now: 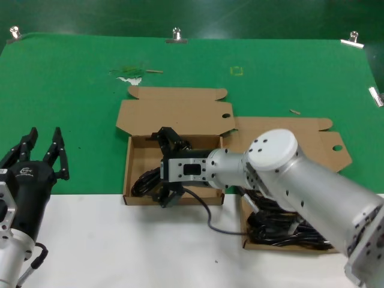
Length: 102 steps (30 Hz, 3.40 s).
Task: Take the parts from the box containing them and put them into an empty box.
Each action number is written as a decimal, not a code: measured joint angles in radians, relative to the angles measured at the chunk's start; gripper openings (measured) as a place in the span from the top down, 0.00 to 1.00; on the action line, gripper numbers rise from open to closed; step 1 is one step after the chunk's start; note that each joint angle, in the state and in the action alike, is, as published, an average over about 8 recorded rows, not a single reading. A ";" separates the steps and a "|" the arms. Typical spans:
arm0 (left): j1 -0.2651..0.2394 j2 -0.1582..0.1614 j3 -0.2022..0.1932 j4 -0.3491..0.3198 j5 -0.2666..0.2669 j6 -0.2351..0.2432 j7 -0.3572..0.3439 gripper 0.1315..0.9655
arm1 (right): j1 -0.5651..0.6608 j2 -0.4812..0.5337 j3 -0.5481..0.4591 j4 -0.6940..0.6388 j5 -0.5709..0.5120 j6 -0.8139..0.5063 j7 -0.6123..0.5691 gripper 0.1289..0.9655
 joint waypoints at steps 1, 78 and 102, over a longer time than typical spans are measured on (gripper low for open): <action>0.000 0.000 0.000 0.000 0.000 0.000 0.000 0.81 | -0.014 0.004 0.014 0.016 -0.003 0.007 0.010 0.07; 0.000 0.000 0.000 0.000 0.000 0.000 0.000 0.00 | -0.988 0.265 1.018 1.184 -0.218 0.500 0.730 0.00; 0.000 0.000 0.000 0.000 0.000 0.000 0.000 0.00 | -0.988 0.265 1.018 1.184 -0.218 0.500 0.730 0.00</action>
